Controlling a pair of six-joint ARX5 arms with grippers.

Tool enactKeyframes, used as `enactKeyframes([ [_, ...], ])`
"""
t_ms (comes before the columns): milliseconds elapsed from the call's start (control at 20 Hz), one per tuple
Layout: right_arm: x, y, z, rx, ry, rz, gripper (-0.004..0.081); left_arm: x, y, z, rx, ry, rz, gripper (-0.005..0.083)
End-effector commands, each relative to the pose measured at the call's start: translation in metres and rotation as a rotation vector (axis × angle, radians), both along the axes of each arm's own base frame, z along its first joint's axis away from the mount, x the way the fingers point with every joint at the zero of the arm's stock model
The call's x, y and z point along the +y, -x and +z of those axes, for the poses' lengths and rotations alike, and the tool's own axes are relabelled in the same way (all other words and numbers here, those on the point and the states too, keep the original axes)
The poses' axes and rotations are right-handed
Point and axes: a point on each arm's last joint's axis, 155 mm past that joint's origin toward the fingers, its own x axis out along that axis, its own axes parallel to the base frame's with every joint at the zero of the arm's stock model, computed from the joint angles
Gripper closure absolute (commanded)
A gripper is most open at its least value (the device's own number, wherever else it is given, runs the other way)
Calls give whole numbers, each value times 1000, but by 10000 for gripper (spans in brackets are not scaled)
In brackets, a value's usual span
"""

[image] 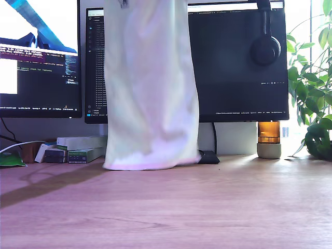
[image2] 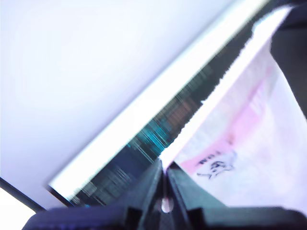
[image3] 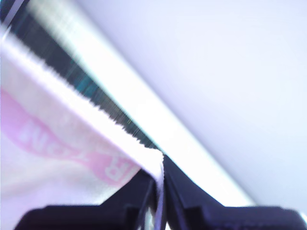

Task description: Fold the tea towel to a neat square and place it to the right

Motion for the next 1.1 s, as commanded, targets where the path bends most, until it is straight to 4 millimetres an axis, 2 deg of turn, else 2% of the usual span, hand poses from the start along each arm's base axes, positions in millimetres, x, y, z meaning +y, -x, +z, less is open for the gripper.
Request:
enactKeyframes([
  [0,-7,-6,6,-26,-24,-27,780,15,-11,4,-30,-24,44,794],
  [150,-14,-12,2,-17,-20,-38,780,16,-12,-1,-20,-37,45,794],
  [300,-15,-14,-7,13,-3,-30,780,21,-14,3,-41,-49,55,794],
  [500,-18,-8,-42,158,94,-34,780,15,-5,-31,111,-76,8,794],
  [600,-23,3,-55,252,153,-29,780,13,6,-53,218,-110,-9,794],
  [750,-32,29,-64,398,162,-29,780,8,36,-79,396,-138,-73,794],
  [900,-33,58,-70,534,76,13,780,7,68,-89,496,-134,-128,794],
  [1050,-32,86,-88,670,60,66,781,14,88,-86,524,-139,-122,794],
])
